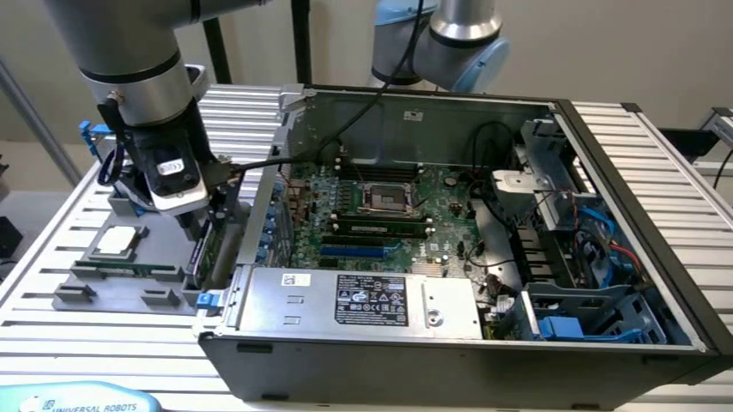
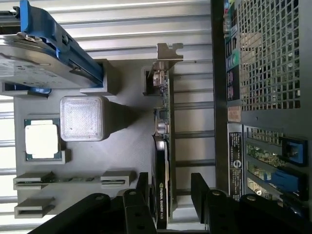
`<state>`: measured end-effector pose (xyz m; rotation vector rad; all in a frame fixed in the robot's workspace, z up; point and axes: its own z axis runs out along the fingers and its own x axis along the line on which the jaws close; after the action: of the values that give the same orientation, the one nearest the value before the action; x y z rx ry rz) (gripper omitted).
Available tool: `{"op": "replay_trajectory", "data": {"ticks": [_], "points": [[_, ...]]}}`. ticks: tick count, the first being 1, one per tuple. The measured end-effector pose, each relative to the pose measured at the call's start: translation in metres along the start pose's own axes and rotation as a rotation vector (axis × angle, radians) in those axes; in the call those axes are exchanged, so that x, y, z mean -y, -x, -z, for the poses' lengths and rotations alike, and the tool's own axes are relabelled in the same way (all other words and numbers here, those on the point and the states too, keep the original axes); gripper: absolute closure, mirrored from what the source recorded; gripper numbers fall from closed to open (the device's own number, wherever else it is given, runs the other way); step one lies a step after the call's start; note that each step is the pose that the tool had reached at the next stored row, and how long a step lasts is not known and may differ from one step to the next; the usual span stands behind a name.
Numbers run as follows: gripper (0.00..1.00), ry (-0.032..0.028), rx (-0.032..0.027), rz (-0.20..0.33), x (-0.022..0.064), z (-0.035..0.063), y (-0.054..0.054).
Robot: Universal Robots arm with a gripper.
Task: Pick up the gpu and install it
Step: 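Pick up the gpu and move the gpu toward the slot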
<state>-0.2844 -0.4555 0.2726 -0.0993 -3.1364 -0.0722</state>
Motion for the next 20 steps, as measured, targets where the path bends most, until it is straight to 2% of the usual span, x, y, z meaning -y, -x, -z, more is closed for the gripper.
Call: {"op": "replay_trajectory", "data": {"ticks": [9,20], "points": [[0.52,-0.0001,-0.0001,0.000,-0.0102,-0.0167,-0.001],[0.52,-0.0016,-0.0067,0.000,-0.0115,-0.0317,-0.003]]}}
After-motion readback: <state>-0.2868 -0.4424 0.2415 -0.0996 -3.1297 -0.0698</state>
